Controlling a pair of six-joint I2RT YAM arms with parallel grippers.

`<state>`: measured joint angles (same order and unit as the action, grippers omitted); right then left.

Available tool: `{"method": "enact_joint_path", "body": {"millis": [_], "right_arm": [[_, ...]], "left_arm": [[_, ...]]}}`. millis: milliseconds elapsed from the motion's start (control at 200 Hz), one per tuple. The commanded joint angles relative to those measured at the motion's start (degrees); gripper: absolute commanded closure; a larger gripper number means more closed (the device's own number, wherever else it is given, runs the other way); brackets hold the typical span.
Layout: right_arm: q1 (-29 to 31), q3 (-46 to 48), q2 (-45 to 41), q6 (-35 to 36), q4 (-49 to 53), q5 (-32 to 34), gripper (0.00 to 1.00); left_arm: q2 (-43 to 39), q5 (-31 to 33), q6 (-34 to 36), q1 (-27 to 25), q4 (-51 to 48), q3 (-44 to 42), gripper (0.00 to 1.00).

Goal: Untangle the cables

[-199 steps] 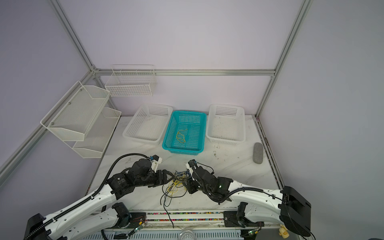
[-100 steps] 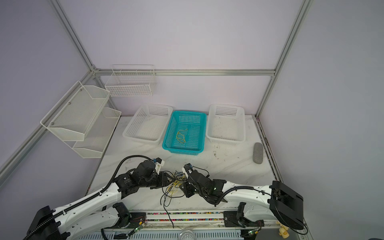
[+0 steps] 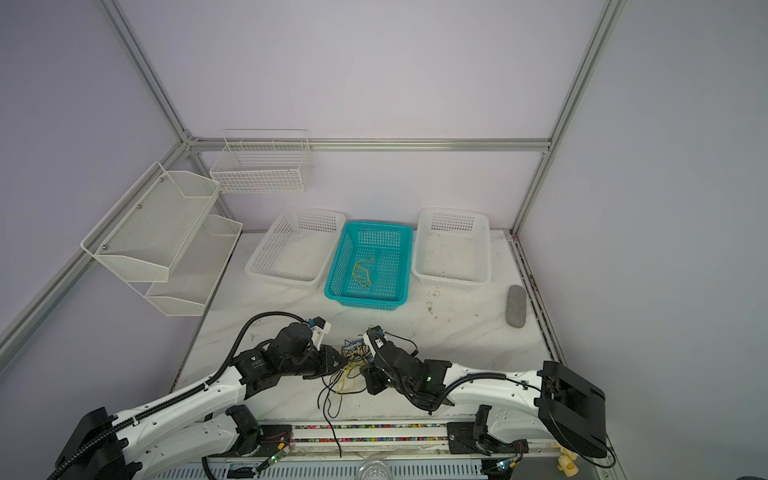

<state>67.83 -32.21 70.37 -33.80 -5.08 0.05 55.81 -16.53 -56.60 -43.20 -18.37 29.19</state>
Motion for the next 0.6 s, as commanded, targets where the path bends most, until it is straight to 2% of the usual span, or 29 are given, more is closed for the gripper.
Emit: {"method": "enact_joint_path", "body": {"millis": [0,55,175,335,595], "right_arm": [[0.37,-0.02,-1.78,1.25,-0.18,2.05,0.97],[0.33,-0.55,-1.93,1.70,0.48,2.47,1.00],[0.36,-1.60,-2.19,2.40,1.02,3.10,1.00],[0.35,-4.31,-5.72,3.04,5.12,6.34,1.00],[0.33,-8.72,-14.34,4.08,9.89,9.03,1.00]], "left_arm": [[-1.87,0.09,-0.83,-0.26,1.88,-2.89,0.84],[-2.58,0.66,-1.14,-0.30,1.93,-3.56,0.86],[-2.99,1.06,-1.17,-0.30,2.04,-4.14,0.90],[-2.48,1.25,-0.76,-0.31,2.09,-4.52,1.00],[-1.43,3.74,0.51,-0.26,-0.72,-4.29,1.00]]}}
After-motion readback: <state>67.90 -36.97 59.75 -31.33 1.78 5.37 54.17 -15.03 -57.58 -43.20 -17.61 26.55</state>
